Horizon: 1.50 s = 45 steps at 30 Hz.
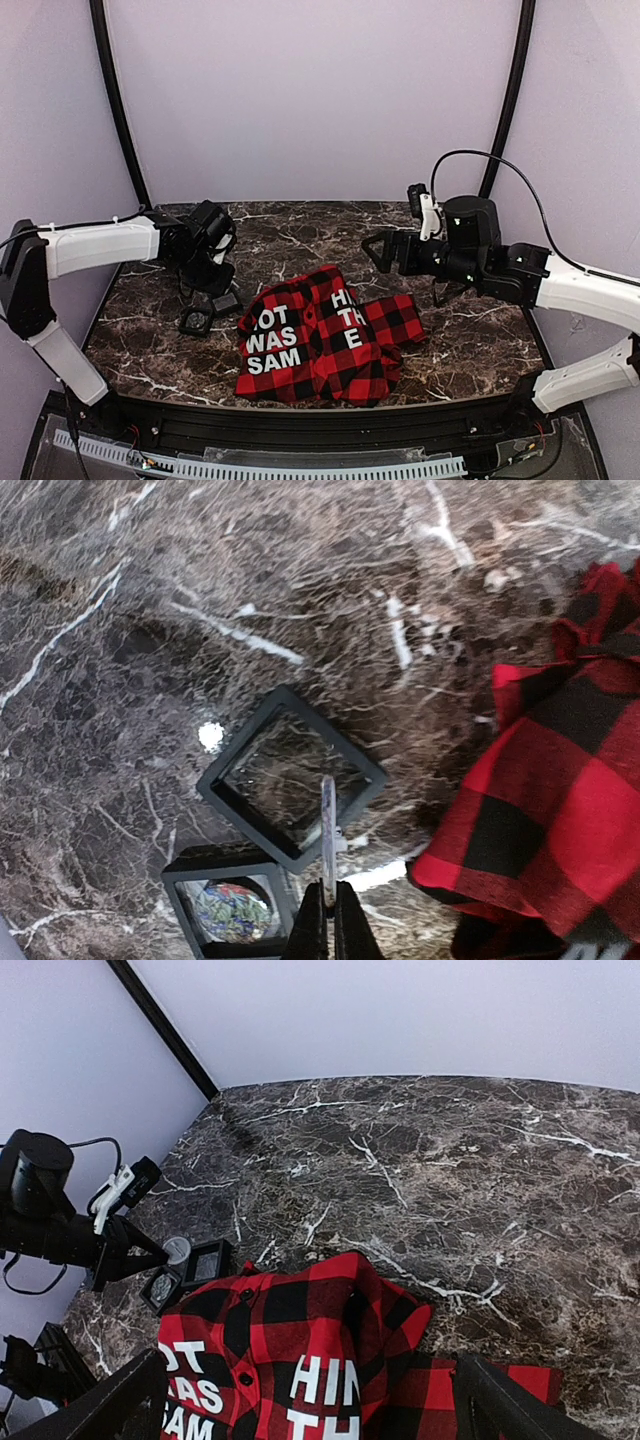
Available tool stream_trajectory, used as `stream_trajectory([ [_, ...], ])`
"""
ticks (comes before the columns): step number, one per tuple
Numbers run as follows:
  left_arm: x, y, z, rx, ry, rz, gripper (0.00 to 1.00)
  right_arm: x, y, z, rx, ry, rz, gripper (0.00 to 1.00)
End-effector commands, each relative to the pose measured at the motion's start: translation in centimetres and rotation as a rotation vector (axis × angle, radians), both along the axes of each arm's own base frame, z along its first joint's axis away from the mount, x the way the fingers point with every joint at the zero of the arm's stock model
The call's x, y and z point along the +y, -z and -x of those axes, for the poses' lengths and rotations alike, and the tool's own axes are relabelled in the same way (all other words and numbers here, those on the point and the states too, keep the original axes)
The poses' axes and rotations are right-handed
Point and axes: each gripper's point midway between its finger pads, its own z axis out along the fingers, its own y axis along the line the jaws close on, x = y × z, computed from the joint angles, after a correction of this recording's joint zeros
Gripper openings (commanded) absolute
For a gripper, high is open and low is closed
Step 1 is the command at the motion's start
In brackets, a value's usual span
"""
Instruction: Remove the brooch from the garment
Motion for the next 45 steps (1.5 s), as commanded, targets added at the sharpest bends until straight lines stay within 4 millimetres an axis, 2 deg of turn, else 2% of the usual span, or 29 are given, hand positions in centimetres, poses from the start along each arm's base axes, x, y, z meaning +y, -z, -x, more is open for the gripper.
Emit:
stream_trajectory([
  [1,3.0,0.0,-1.5,-0.011,-0.086,-0.185,0.01,-1.2,0.6,0.1,-0.002,0.006,-0.008,0.99],
  [6,3.6,2.3,-1.8,0.041,-0.086,-0.257,0.01,-1.5,1.2,0.3,0.011,0.007,-0.029,0.99],
  [13,3.7,4.0,-2.0,0.067,-0.076,-0.278,0.01,-1.7,1.5,0.5,0.021,0.005,-0.038,0.99],
  [20,3.5,4.5,-3.1,0.058,-0.074,-0.299,0.01,-1.7,1.6,0.7,0.033,0.0,-0.057,0.98],
  [26,3.7,5.5,-3.0,0.082,-0.07,-0.327,0.02,-2.0,1.9,0.9,0.036,0.007,-0.059,0.99],
  [37,2.8,5.5,-2.7,0.105,-0.04,-0.279,0.29,-2.0,2.1,0.8,0.04,0.009,-0.058,0.99],
  [45,1.7,4.1,-2.5,0.084,-0.025,-0.197,0.45,-2.1,2.3,0.8,0.044,0.013,-0.054,0.99],
])
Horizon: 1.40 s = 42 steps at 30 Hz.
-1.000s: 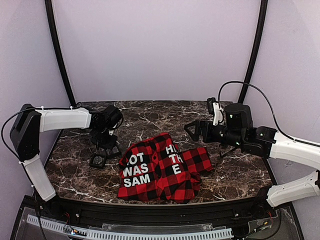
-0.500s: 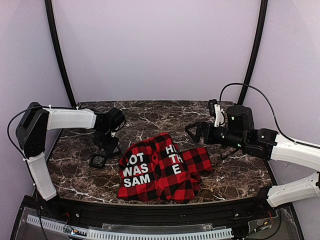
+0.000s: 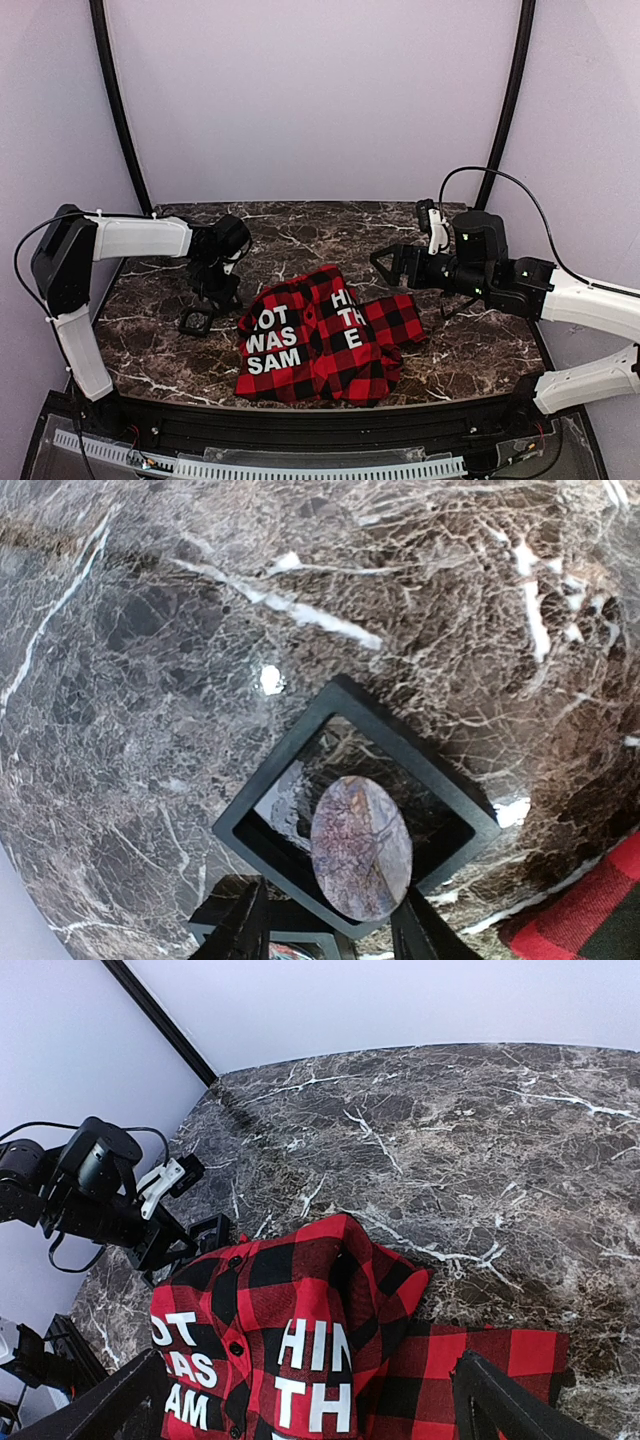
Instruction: Remove the brooch from the garment
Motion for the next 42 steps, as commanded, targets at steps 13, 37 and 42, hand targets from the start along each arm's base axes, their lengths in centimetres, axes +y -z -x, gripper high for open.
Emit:
stream_trajectory([
  [13,-1.4,-5.8,0.7,-0.109,-0.036,0.216,0.77,-0.3,-0.5,-0.6,-0.022,0.02,-0.01,0.99],
  [37,15.6,-14.7,-6.7,-0.818,-0.514,0.525,0.99,-18.0,0.6,-10.3,-0.188,0.453,0.085,0.99],
  [42,20.9,-16.5,-5.4,-1.052,-0.594,0.378,0.99,-22.0,-0.7,-8.8,-0.366,0.56,0.096,0.99],
])
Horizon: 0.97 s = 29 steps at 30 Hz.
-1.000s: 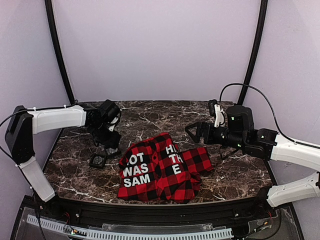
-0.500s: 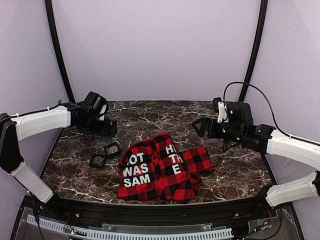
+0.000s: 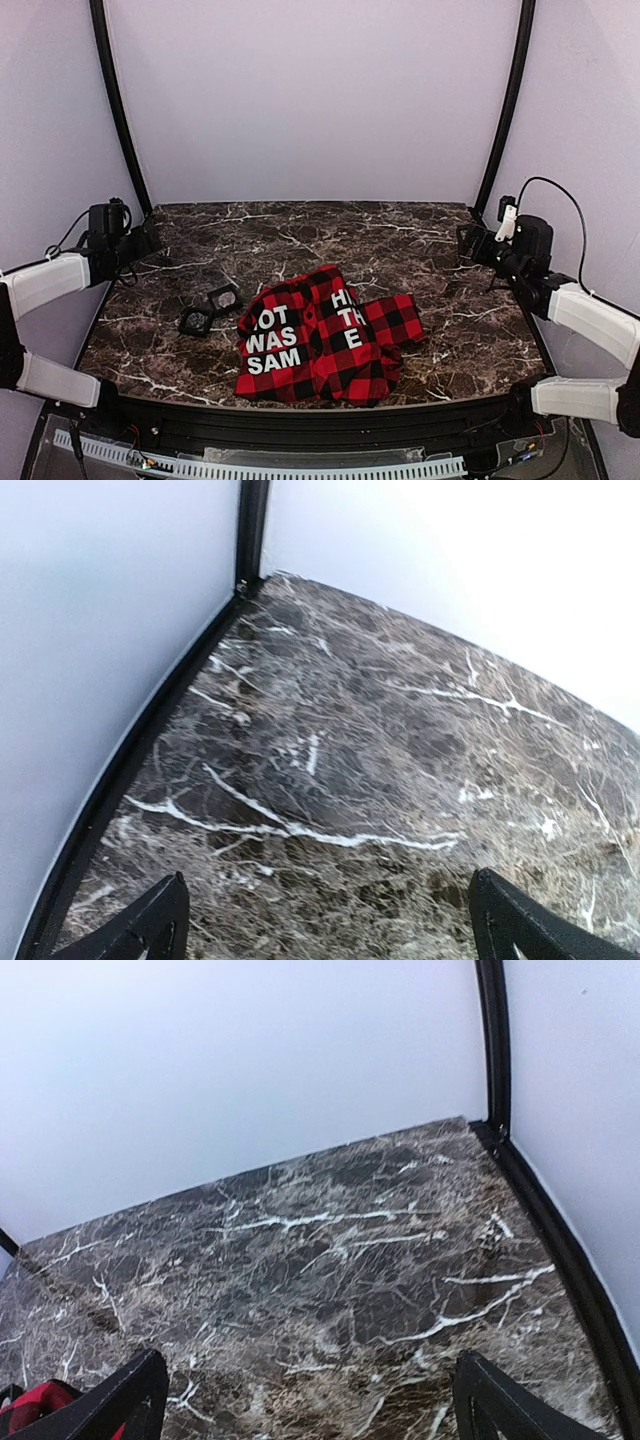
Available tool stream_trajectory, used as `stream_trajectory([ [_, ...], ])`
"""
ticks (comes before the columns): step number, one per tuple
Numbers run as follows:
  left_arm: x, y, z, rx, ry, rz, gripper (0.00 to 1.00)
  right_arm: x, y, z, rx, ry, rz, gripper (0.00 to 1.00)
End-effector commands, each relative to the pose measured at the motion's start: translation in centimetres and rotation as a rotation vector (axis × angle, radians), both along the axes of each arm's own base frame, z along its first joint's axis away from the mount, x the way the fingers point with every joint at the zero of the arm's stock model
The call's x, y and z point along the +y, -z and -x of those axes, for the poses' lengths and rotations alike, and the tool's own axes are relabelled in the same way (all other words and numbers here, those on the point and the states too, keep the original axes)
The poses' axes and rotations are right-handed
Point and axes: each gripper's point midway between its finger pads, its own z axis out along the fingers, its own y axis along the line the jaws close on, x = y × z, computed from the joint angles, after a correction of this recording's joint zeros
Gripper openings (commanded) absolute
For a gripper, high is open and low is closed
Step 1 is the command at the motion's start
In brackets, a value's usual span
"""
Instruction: Remove the brooch from the garment
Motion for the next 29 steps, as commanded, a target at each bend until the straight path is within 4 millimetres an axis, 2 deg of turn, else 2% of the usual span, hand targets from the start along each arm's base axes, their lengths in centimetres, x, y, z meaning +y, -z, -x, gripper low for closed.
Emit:
stream_trajectory([
  [1,3.5,-3.0,0.6,-0.214,-0.141,-0.127,0.99,-2.3,-3.3,1.1,-0.236,0.049,0.066,0.99],
  [2,3.9,-3.8,0.8,-0.255,-0.156,-0.159,0.99,-2.7,-3.0,1.5,-0.257,0.066,0.09,0.99],
  [3,4.6,-2.9,1.5,-0.244,-0.187,-0.187,0.99,-3.1,-2.9,1.9,-0.279,0.084,0.112,0.99],
  [4,4.8,-3.7,1.6,-0.289,-0.197,-0.213,0.99,-3.6,-2.4,2.3,-0.291,0.101,0.136,0.99],
  [5,5.1,-2.4,2.2,-0.274,-0.208,-0.235,0.99,-4.1,-2.0,2.7,-0.306,0.125,0.155,0.99],
  [6,5.3,-2.8,2.2,-0.307,-0.211,-0.257,0.99,-4.5,-1.5,3.0,-0.311,0.147,0.174,0.99],
  [9,5.5,-0.7,2.6,-0.278,-0.21,-0.295,0.99,-5.4,0.3,3.7,-0.296,0.183,0.221,0.99],
  [12,5.4,0.2,2.4,-0.273,-0.202,-0.307,0.99,-5.5,1.6,4.1,-0.286,0.182,0.237,0.99],
  [29,5.3,0.0,3.1,-0.293,-0.188,-0.316,0.99,-5.4,1.6,4.4,-0.296,0.176,0.234,0.98],
])
